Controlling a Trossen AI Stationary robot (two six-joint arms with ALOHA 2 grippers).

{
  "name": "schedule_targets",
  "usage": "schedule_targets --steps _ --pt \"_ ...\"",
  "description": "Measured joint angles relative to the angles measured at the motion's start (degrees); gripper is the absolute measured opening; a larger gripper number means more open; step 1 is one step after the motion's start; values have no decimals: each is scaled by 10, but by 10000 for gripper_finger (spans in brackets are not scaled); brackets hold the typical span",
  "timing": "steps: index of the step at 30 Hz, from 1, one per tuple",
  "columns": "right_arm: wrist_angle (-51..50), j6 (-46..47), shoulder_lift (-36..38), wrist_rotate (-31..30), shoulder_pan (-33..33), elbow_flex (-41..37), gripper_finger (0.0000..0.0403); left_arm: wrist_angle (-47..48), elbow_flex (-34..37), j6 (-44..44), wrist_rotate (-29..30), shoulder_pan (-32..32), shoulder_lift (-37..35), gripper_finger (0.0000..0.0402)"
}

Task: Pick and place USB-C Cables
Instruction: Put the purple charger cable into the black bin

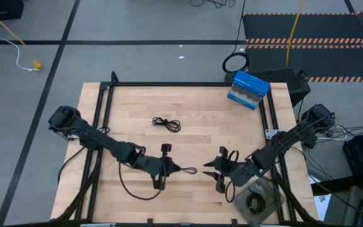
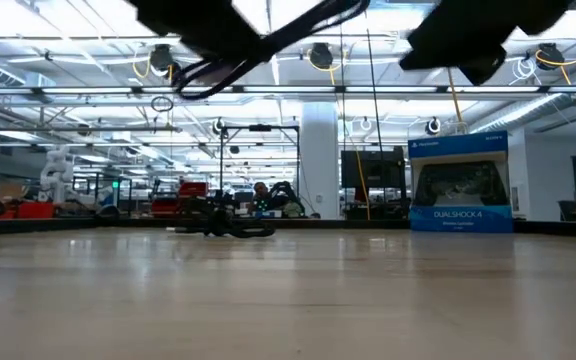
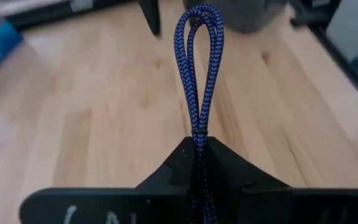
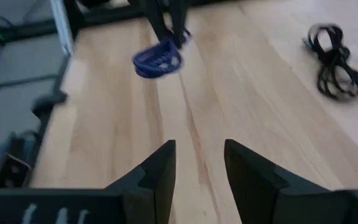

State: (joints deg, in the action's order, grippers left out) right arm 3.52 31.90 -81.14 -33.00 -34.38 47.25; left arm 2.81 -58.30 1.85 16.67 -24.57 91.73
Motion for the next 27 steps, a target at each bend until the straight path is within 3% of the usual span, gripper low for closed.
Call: schedule_targets --steps 9,15,27 --pt "257 -132 0 -31 3 -64 128 -139 0 -60 1 16 1 27" --pt "371 -219 0 -32 6 -90 146 -257 0 -95 1 23 16 33" --pt "452 -283 0 -27 6 -93 217 -431 0 -125 14 25 98 34"
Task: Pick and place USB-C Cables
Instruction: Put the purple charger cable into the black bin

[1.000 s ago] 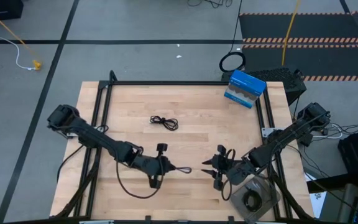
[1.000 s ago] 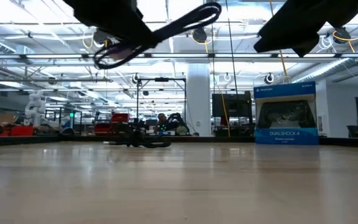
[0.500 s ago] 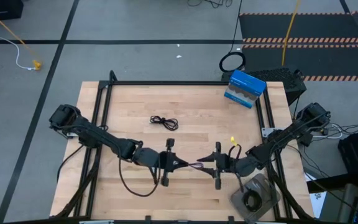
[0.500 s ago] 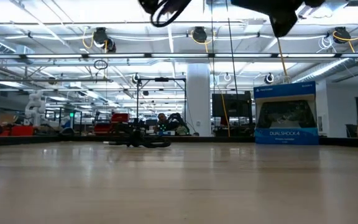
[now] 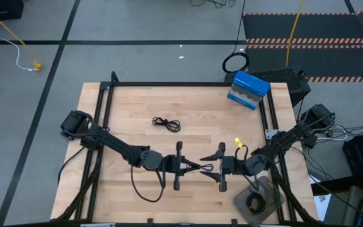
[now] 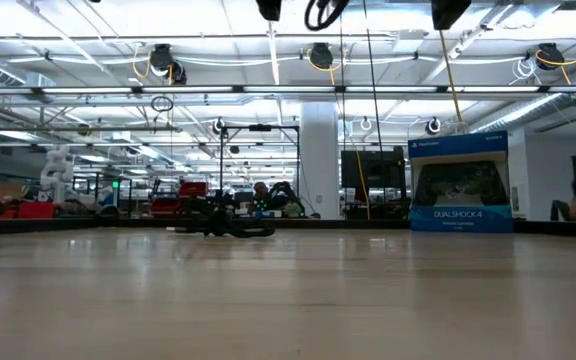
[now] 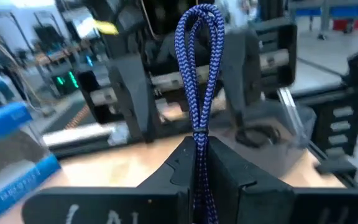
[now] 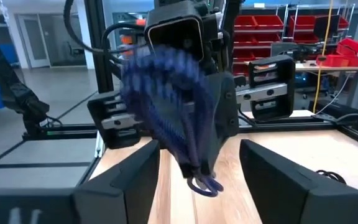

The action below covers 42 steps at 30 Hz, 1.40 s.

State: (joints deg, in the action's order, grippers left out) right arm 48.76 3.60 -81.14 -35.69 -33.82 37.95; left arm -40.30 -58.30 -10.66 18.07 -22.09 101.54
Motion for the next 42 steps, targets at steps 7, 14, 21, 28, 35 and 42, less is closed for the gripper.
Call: schedule_targets --steps 7,14,21,28,35,42 --pt "36 -19 0 15 0 0 199 -39 0 -13 16 2 20 35" --pt "42 -32 0 15 -1 0 137 -41 0 -13 16 3 20 35" --pt "42 -35 0 15 -1 0 84 -45 0 -15 16 1 20 35" --pt "41 -42 0 14 -3 0 47 -45 0 -16 16 0 20 35" --pt "41 -54 0 12 -7 0 25 -45 0 -8 13 0 20 41" --pt "41 -44 0 13 -10 0 21 1 0 75 0 -2 -15 115"
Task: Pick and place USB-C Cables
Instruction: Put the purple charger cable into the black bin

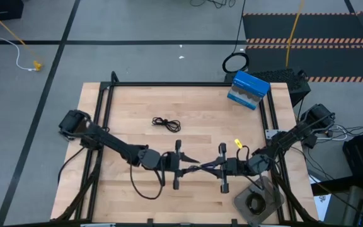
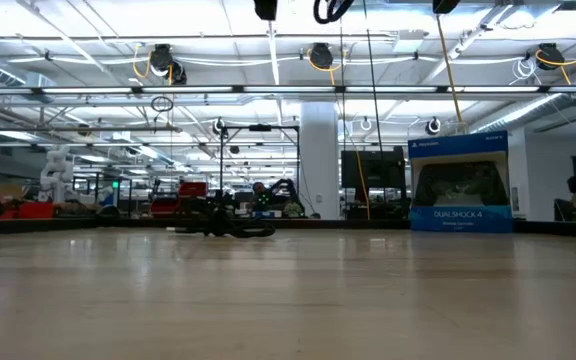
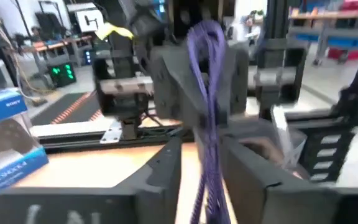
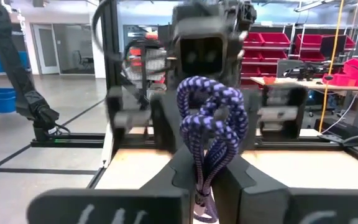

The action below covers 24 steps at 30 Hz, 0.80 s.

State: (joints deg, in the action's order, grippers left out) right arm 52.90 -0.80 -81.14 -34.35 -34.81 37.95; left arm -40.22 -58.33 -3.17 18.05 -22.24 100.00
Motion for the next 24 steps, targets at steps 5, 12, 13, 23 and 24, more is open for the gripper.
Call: schedule_targets --steps 5,12,13,23,24 --pt "0 1 0 1 -2 0 21 98 0 33 -5 -4 -62 167" --pt "-104 86 48 1 -2 1 21 245 0 66 -9 -12 -148 181" --pt "-138 108 59 1 -2 5 20 263 0 69 -9 -12 -158 181" --pt "-653 398 119 94 -7 162 20 393 0 101 -10 -19 -214 182" --pt "-686 411 118 118 -9 180 20 400 0 103 -11 -20 -214 182"
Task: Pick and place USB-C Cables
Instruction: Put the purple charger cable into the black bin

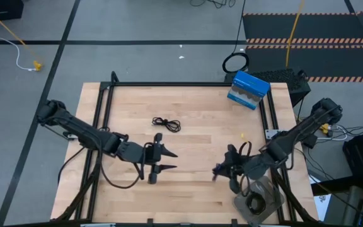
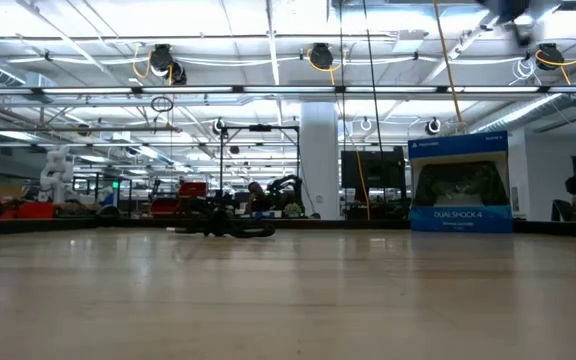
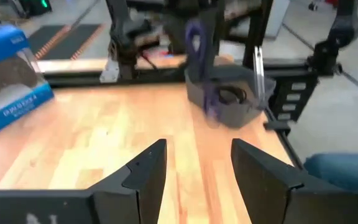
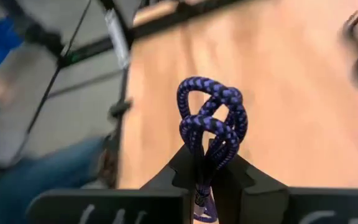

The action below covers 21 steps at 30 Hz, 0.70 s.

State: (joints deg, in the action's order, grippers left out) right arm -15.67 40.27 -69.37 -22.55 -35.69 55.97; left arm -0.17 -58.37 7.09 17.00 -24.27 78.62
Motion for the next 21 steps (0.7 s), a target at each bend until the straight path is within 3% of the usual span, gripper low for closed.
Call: schedule_targets --steps 11,21 --pt "-254 158 -3 203 -13 144 20 18 0 8 0 -2 0 182" --pt "-384 344 -3 349 -37 167 20 19 0 9 0 -3 1 182"
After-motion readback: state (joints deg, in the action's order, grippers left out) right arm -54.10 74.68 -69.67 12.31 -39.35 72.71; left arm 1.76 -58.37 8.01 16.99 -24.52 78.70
